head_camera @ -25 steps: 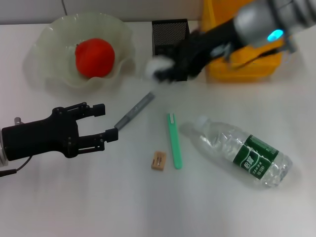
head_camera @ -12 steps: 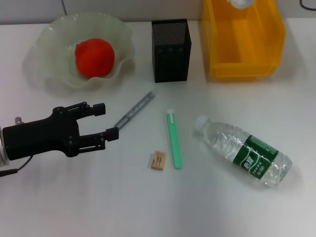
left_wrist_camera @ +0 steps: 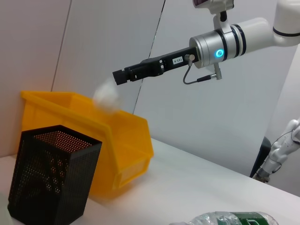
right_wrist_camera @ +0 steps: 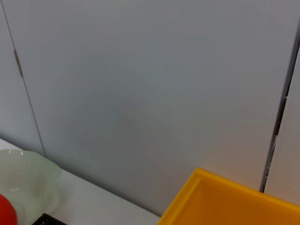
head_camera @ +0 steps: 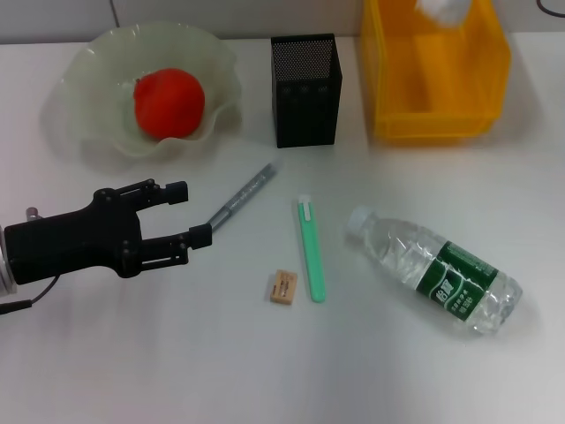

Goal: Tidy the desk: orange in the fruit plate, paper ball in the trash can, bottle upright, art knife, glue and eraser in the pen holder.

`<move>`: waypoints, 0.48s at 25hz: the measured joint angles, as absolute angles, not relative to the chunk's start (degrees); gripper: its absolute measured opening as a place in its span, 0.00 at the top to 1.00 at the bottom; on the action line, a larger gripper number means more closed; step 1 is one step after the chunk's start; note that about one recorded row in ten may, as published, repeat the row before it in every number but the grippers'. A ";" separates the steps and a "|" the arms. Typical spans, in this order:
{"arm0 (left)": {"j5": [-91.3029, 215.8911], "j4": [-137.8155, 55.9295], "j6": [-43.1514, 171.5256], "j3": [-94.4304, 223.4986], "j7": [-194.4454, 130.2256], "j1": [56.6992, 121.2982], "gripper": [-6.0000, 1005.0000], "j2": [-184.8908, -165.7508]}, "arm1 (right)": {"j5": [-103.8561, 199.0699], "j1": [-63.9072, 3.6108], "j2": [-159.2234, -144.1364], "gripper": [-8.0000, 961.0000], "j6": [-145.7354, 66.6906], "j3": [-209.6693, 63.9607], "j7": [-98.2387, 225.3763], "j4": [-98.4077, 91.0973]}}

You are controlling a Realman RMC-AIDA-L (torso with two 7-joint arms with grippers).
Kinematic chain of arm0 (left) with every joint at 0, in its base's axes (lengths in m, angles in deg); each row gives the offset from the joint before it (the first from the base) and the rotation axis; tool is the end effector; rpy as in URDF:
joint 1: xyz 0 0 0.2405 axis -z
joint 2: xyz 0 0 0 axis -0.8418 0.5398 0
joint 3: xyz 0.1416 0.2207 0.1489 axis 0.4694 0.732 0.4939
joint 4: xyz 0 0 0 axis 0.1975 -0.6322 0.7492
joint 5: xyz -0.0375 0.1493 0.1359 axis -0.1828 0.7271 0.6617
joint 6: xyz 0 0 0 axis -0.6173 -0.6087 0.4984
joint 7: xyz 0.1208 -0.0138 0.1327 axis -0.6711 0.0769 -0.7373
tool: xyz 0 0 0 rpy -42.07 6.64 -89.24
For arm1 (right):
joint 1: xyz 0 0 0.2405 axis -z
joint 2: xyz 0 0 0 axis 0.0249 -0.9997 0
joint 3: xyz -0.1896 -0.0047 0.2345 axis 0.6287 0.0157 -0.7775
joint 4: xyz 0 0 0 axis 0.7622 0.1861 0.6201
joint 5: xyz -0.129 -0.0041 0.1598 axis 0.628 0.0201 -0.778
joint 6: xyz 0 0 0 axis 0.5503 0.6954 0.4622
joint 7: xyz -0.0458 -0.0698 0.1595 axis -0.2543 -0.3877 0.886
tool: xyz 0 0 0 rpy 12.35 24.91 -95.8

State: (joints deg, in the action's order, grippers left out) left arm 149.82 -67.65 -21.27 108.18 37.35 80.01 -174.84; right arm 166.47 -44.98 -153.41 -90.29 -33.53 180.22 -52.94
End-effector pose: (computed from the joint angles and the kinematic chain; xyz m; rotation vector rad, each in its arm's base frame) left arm -0.3108 0.3111 -0.0421 -2.6843 -0.6393 -0.8852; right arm 0.2184 0.5239 0.0386 -2.2505 0.7501 0.2713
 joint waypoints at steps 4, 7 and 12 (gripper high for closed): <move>149.85 -67.65 -21.27 108.18 37.35 80.01 0.19 -174.84 | 166.49 -44.98 -153.51 0.23 -89.61 -33.48 180.16 -52.91; 149.94 -67.65 -21.27 108.19 37.36 80.01 0.19 -174.80 | 165.25 -44.75 -153.96 0.21 -88.47 -33.96 180.06 -53.09; 150.09 -67.65 -21.33 108.20 37.36 80.00 0.19 -174.72 | 153.40 -42.47 -153.50 0.19 -90.63 -34.81 175.56 -53.22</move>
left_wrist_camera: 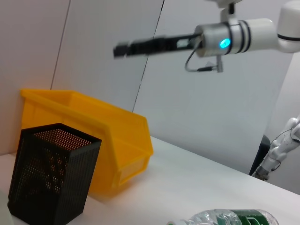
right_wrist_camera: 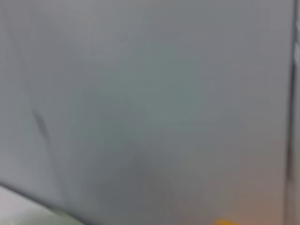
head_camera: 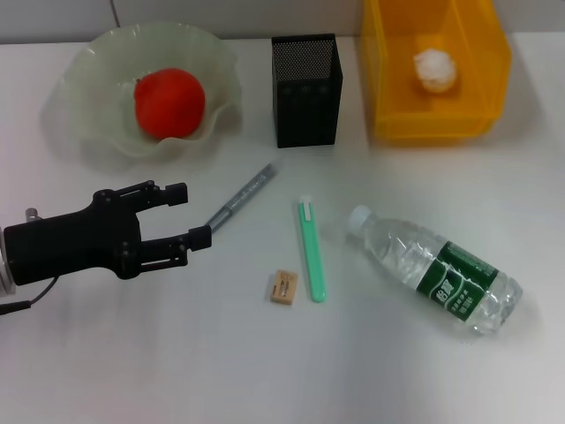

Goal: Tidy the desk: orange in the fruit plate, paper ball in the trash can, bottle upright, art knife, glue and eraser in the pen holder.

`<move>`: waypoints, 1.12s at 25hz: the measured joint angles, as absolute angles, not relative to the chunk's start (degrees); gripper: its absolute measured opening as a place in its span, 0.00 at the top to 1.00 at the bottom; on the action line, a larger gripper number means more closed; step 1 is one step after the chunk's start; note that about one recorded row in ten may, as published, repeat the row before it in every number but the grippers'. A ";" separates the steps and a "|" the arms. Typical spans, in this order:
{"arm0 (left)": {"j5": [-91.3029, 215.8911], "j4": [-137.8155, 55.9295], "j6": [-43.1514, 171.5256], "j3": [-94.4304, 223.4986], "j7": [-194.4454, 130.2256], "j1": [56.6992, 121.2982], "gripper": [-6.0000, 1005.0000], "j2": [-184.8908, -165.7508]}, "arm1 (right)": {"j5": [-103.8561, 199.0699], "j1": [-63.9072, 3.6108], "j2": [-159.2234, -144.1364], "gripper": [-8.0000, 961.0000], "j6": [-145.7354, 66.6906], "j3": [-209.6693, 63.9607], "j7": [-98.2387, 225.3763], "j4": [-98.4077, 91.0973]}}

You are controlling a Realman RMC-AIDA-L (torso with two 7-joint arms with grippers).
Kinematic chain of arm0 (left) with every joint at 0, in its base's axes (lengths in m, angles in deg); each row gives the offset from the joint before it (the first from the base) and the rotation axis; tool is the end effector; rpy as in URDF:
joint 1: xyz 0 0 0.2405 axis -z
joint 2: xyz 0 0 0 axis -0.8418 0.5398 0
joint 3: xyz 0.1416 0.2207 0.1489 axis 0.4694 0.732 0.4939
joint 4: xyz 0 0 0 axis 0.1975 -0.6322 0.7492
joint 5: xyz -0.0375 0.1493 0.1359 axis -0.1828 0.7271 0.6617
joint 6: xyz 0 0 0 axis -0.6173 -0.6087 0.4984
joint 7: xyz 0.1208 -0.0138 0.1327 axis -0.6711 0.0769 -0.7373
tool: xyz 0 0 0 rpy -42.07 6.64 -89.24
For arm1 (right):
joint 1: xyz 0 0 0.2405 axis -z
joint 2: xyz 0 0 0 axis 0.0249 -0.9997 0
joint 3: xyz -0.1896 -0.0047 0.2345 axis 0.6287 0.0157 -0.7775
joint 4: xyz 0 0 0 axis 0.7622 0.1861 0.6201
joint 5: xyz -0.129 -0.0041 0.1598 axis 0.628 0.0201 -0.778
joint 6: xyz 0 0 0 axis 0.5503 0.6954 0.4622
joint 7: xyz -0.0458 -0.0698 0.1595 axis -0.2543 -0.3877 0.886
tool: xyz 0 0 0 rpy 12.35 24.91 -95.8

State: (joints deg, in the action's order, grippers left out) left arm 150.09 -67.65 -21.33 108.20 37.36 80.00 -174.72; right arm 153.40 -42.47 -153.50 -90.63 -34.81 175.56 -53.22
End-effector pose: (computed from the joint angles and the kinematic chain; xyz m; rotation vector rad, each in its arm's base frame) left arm -0.3117 0.3106 -0.0417 -2.6891 -0.6394 -0.8787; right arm 0.2072 0.5182 0.0490 -2.2289 0.7531 0.5168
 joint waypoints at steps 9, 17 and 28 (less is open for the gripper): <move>150.16 -67.65 -21.29 108.53 37.02 80.49 0.19 -174.77 | 136.77 -39.65 -147.66 0.18 -121.01 -34.08 173.43 -52.13; 150.16 -67.65 -21.26 108.63 36.92 80.63 0.19 -174.93 | 153.30 -44.86 -148.19 0.18 -130.44 -32.96 180.89 -55.41; 150.15 -67.65 -21.27 108.27 37.20 80.53 0.19 -175.30 | 170.21 -49.85 -149.71 0.18 -132.41 -23.87 192.78 -56.50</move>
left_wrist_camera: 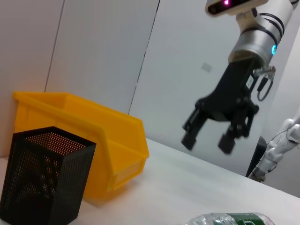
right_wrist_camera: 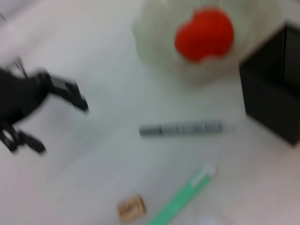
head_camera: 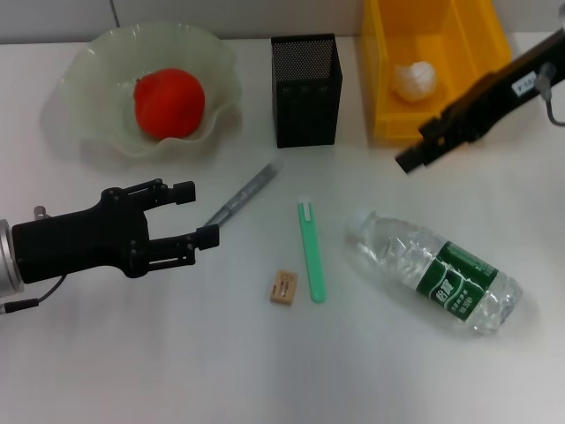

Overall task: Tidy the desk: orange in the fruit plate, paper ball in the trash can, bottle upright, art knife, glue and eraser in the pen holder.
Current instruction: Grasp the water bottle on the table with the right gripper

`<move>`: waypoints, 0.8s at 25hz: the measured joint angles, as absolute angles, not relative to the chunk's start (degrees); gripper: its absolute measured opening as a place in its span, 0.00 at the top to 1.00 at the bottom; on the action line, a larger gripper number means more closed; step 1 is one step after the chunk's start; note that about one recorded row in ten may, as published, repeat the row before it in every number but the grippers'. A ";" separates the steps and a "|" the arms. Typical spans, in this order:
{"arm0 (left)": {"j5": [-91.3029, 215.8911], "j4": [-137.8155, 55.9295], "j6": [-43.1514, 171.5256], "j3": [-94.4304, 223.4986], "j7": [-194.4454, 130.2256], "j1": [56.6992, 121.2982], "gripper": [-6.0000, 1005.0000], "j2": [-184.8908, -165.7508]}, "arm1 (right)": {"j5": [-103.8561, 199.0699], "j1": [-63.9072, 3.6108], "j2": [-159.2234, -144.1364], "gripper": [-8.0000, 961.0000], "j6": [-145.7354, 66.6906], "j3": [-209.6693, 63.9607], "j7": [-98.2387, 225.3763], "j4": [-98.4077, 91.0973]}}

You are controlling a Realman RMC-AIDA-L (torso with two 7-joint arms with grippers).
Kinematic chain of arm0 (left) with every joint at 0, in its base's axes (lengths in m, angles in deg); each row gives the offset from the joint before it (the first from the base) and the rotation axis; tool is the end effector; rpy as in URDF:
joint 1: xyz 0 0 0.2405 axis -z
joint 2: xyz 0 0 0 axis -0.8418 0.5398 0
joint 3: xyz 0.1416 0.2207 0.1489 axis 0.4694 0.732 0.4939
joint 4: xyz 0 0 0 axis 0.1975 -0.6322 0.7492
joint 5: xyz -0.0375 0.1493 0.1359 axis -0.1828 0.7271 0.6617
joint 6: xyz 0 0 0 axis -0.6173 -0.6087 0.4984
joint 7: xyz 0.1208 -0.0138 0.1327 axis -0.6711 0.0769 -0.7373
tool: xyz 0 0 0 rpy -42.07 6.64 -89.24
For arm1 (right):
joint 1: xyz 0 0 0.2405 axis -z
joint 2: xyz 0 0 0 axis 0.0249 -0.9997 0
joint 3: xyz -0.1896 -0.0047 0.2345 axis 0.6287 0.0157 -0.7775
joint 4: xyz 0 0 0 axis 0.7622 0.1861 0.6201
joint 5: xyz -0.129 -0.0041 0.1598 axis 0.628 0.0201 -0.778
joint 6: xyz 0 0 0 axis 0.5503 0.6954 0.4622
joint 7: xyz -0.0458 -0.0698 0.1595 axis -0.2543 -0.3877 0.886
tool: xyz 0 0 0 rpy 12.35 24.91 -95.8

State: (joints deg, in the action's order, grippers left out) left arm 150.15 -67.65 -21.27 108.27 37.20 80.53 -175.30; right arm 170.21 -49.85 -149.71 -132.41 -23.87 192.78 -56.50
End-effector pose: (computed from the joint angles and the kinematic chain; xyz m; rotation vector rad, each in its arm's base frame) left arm -0.3064 0.3122 -0.0462 -2.6969 -0.6283 -0.8904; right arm 0.1832 0.4279 0.0042 -2.8691 0.9729 -0.2176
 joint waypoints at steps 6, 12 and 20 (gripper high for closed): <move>149.86 -67.65 -21.27 108.09 37.28 80.28 0.19 -175.37 | 178.25 -52.21 -151.43 0.18 -135.33 -20.59 198.12 -56.59; 149.79 -67.60 -21.27 107.31 37.43 80.16 0.19 -175.53 | 186.77 -53.47 -154.84 0.18 -137.91 -20.02 199.22 -56.37; 149.73 -67.56 -21.44 106.78 37.44 80.18 0.19 -175.86 | 191.85 -53.21 -157.85 0.18 -137.99 -16.81 199.70 -56.03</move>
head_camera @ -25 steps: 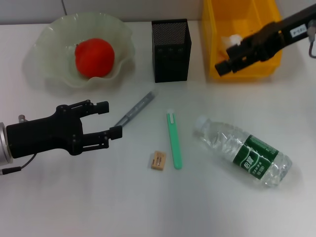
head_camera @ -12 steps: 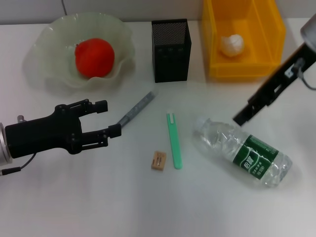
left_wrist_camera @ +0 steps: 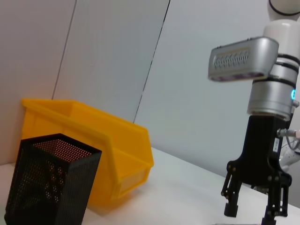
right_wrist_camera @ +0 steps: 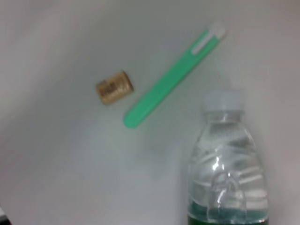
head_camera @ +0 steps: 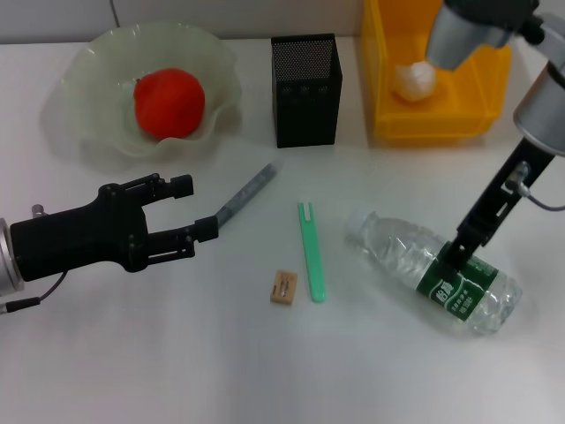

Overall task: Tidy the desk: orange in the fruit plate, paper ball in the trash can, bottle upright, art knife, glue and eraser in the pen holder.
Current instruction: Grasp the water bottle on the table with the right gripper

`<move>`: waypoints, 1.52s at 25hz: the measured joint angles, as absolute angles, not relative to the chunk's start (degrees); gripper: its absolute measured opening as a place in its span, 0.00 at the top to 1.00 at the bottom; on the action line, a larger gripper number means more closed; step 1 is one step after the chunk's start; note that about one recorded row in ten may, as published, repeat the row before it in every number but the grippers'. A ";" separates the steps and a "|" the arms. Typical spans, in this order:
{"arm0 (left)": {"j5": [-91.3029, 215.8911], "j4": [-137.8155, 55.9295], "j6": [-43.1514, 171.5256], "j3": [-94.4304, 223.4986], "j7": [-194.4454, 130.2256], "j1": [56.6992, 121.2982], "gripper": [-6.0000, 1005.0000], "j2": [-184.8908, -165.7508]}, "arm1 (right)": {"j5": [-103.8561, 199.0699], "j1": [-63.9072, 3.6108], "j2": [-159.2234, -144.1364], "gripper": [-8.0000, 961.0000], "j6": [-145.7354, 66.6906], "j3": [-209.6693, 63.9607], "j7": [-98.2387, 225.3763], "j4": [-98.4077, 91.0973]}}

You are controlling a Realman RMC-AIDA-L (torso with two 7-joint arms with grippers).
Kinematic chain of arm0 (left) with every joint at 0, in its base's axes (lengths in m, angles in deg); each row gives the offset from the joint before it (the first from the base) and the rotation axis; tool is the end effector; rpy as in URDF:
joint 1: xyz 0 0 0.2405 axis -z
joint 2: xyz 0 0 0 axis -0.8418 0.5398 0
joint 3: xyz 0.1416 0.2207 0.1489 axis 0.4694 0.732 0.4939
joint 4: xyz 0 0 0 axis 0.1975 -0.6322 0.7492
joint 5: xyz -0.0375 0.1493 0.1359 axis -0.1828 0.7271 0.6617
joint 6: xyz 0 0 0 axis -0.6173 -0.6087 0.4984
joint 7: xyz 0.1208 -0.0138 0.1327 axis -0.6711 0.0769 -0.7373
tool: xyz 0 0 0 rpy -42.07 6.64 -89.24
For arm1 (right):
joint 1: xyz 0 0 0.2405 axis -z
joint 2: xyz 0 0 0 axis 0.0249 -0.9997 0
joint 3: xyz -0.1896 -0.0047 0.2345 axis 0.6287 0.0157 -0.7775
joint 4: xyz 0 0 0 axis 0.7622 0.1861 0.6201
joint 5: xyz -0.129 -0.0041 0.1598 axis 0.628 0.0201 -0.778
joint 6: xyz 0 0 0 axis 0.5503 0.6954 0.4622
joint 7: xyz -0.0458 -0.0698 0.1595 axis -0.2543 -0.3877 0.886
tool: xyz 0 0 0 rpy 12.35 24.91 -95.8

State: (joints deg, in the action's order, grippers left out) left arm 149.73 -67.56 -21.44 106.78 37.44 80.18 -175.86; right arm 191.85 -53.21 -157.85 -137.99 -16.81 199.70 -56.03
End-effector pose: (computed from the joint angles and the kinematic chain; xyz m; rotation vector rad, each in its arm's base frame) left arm -0.3056 0.3123 -0.0455 -2.6615 -0.6487 -0.9248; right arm 0.2028 0.3906 -0.0460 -2.7628 1.0557 -0.8672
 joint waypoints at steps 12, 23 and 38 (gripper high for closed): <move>149.69 -67.56 -21.63 106.47 37.44 80.08 0.19 -175.89 | 192.60 -52.96 -158.12 0.18 -133.76 -12.55 201.07 -51.87; 149.69 -67.56 -21.62 105.98 37.44 80.01 0.19 -175.89 | 192.27 -52.91 -158.28 0.18 -129.46 -9.61 201.38 -48.67; 149.72 -67.57 -21.35 106.00 37.44 80.36 0.20 -175.98 | 191.21 -52.78 -158.49 0.18 -124.99 -7.54 201.01 -44.96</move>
State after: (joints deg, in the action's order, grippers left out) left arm 149.72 -67.57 -21.35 106.00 37.44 80.36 -175.98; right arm 191.21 -52.78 -158.49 -124.99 -7.54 201.01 -44.96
